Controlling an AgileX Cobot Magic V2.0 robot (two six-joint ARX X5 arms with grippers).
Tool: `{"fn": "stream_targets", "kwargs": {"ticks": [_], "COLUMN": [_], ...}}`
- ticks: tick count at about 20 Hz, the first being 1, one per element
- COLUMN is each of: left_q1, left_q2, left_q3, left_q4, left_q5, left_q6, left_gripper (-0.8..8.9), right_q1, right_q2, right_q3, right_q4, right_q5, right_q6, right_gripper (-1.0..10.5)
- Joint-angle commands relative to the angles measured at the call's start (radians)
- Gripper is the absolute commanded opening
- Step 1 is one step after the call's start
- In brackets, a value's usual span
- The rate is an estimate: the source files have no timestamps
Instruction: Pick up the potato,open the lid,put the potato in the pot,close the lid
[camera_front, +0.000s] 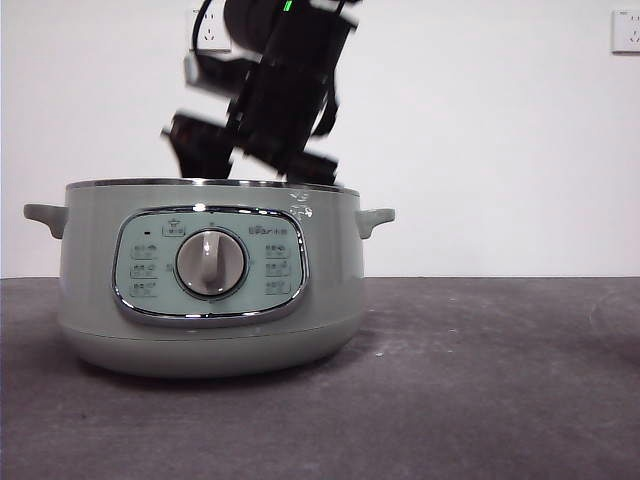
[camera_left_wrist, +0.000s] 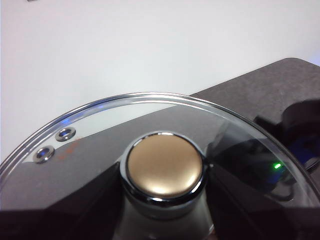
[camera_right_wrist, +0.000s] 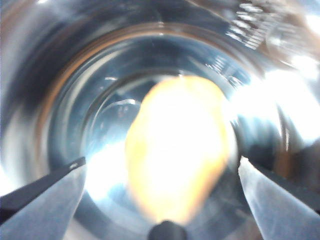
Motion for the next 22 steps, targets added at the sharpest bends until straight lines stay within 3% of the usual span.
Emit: {"fn": "stream_targets", "kwargs": {"ticks": [1, 6, 10, 12, 22], "left_q1": [0.0, 0.0, 0.0, 0.0, -0.018], "left_q2": [-0.001, 0.105, 0.212, 0.253, 0.232], "left_q3": [0.021, 0.021, 0.02, 0.014, -0.404], "left_q4": [0.079, 0.085, 0.099, 0.134, 0.578], "left_q5": [-0.002, 0.003, 0.013, 0.076, 0.103], "left_q6": [0.012, 0.012, 0.003, -0.029, -0.177], "left_gripper": [-0.09, -0.09, -0.09, -0.09, -0.09], "right_q1": [0.002, -0.013, -0.02, -0.021, -0.022], "right_q2": [-0.097, -0.37, -0.564, -0.646, -0.908], "right_q3": [0.004, 0.004, 0.004, 0.004, 0.004], "right_q4": [-0.079, -0.329, -0.39, -0.39, -0.417], "right_q5": [0.001, 0.009, 0.14, 0.166, 0.3], "right_q6": [0.023, 0.044, 0.09, 0.094, 0.183], "right_gripper": [5.0, 5.0, 5.0, 5.0, 5.0]}}
